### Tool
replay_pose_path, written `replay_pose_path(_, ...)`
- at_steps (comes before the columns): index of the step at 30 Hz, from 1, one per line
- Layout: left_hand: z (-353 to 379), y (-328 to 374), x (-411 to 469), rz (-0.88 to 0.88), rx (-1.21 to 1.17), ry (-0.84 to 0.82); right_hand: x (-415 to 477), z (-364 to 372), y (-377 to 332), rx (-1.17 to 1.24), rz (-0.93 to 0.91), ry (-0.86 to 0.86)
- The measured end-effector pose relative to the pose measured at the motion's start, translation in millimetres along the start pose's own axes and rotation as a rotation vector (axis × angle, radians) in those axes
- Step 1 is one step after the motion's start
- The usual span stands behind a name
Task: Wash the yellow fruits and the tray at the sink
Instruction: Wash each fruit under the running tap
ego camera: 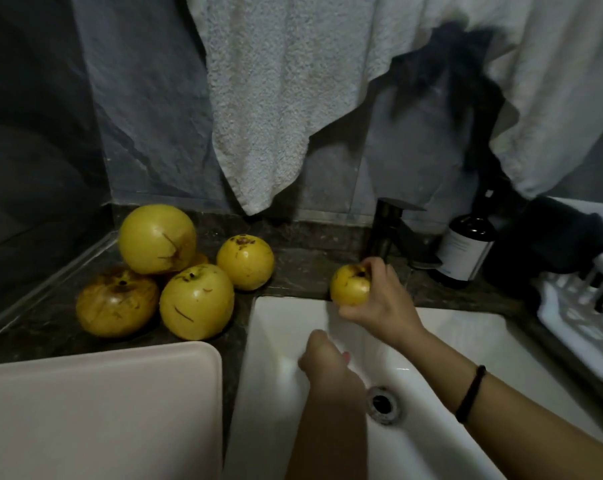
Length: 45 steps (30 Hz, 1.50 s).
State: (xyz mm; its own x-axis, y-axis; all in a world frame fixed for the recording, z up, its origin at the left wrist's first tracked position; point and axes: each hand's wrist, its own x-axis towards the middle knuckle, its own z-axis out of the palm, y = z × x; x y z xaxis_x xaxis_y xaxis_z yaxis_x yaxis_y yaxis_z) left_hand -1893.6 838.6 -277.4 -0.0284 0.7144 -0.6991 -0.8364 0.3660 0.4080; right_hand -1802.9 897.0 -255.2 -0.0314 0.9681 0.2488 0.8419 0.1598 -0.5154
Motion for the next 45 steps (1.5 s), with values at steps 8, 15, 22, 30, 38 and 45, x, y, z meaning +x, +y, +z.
replay_pose_path(8,0.5,-4.7,-3.3,0.067,0.122,-0.072,-44.2,-10.2,50.5,0.005,0.145,0.017)
replay_pose_path(15,10.2,-11.9,-15.5,0.194,0.440,-0.066,-47.5,-14.9,53.8,-0.100,0.096,0.046)
replay_pose_path(22,39.5,-22.4,-55.9,0.270,0.648,-0.083,-51.0,-21.4,60.2,-0.063,0.120,0.044)
replay_pose_path(30,54.9,-41.5,-42.3,0.108,0.690,-0.155,-48.5,-23.0,64.7,0.006,0.214,-0.003)
replay_pose_path(38,49.1,-45.2,12.7,0.128,0.635,-0.259,-45.1,-15.1,64.5,0.010,0.098,0.021)
replay_pose_path(45,47.3,-40.7,32.5,0.176,0.627,-0.178,-44.4,-7.5,62.2,0.045,-0.020,0.040)
